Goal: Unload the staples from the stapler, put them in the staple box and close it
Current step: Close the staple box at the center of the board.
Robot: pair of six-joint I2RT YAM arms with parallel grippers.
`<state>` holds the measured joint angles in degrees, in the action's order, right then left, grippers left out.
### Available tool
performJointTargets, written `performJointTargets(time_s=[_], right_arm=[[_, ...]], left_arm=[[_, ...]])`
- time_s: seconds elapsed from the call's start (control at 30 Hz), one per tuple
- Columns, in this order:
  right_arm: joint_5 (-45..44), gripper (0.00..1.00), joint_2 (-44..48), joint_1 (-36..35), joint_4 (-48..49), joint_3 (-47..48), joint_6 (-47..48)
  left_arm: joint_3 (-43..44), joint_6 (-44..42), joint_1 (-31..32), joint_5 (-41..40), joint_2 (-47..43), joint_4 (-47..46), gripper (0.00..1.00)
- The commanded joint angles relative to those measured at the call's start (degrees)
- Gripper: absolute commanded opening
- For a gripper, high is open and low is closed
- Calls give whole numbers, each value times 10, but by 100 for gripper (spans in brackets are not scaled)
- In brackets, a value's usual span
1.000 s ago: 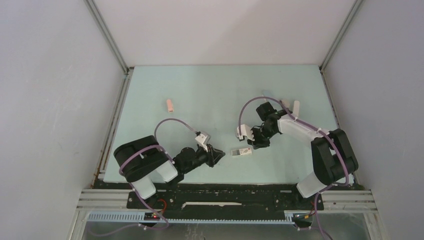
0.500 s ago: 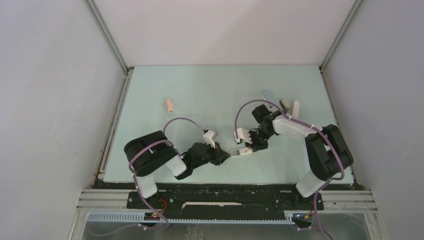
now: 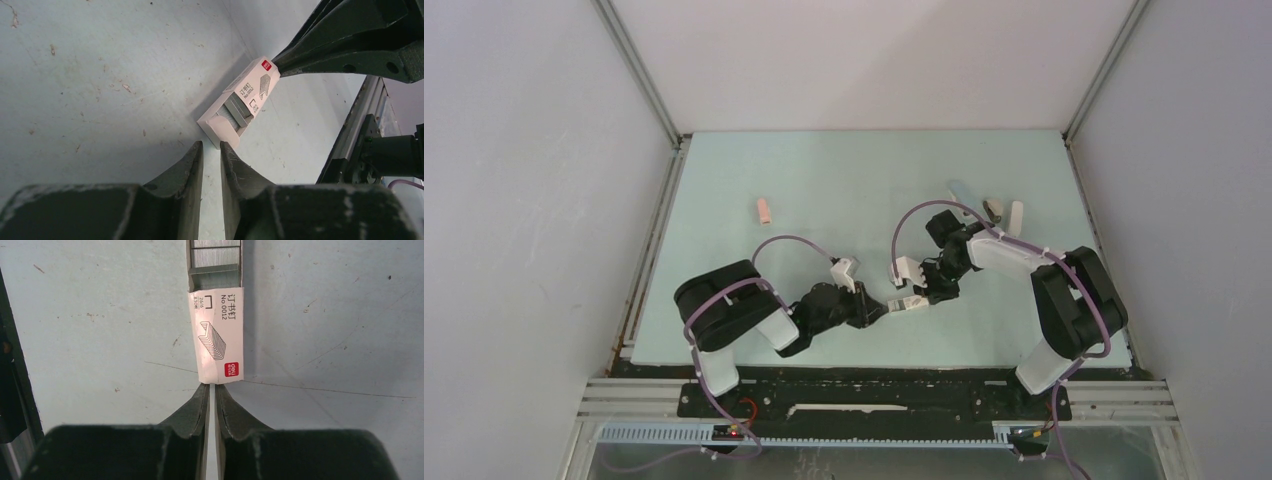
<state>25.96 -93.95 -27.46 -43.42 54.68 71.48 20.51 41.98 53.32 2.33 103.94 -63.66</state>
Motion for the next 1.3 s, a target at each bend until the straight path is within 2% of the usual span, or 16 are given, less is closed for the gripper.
performJointTargets(time_s=[0.0, 0.63, 0.83, 1.1, 1.27], right_arm=[[1, 15, -3, -5, 4, -3, -6], [-1, 15, -5, -7, 4, -2, -7], [-1, 15, -5, -8, 4, -2, -7], [-8, 15, -5, -13, 12, -2, -15], [-9, 14, -4, -19, 15, -3, -16]], left_arm=[[10, 12, -6, 2, 4, 0, 25], [-9, 67, -16, 24, 29, -80, 24], [1, 72, -17, 26, 35, -60, 19], [12, 76, -18, 28, 31, -38, 19], [26, 86, -18, 24, 15, 16, 19]])
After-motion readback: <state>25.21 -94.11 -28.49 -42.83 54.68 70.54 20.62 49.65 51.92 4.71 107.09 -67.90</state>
